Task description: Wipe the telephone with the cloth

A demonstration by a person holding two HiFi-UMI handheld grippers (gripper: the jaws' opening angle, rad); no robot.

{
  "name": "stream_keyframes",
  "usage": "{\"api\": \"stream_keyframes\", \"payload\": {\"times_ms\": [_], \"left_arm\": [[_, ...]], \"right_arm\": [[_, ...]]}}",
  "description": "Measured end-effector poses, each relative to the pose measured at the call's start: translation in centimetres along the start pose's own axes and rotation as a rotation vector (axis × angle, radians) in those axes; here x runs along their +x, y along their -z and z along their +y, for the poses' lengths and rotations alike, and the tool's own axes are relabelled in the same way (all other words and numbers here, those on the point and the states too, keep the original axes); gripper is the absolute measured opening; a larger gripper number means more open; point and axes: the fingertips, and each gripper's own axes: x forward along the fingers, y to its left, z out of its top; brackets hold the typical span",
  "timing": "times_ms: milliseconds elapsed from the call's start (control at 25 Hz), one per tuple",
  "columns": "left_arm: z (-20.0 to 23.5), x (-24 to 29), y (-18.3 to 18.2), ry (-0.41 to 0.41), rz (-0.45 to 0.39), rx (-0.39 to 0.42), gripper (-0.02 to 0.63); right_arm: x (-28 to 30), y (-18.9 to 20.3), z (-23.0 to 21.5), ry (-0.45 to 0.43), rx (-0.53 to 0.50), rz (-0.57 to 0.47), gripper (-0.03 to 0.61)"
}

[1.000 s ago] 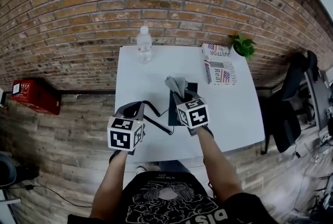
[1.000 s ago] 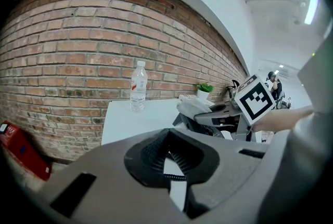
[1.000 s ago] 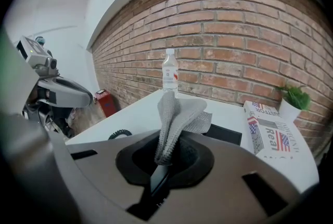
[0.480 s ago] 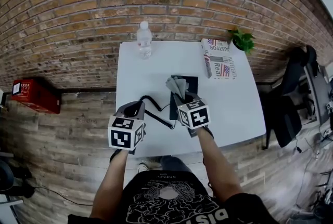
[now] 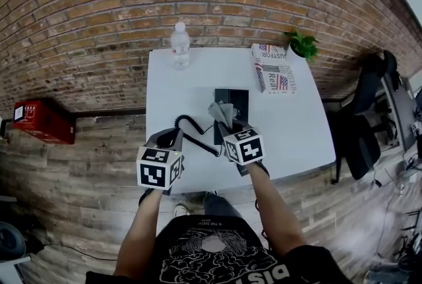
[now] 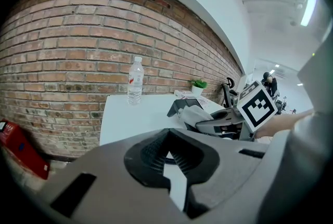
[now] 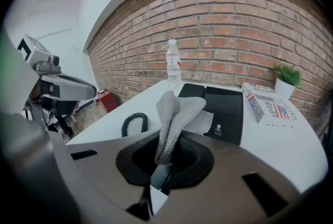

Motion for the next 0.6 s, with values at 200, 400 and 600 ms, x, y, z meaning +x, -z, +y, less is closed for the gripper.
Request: {"api": "stream_keyframes", "payload": {"times_ms": [200, 400, 600], "left_arm": [[-0.3, -0.6, 0.5, 0.007, -0.003, 0.000, 0.006], [-0.3, -1.3, 1.4, 0.012, 0.005, 0.001, 0.006], [-0.5, -2.1, 2.0, 0.015, 0.006, 0.006, 0.006]], "right_arm": [[-0.5, 1.2, 0.6, 0.001, 0.009, 0.013, 0.012], [-0.7, 2.3, 1.5, 0.002, 0.019, 0.023, 0.012], [-1.1, 3.4, 2.2, 0.003, 0.033, 0.030, 0.012]]}}
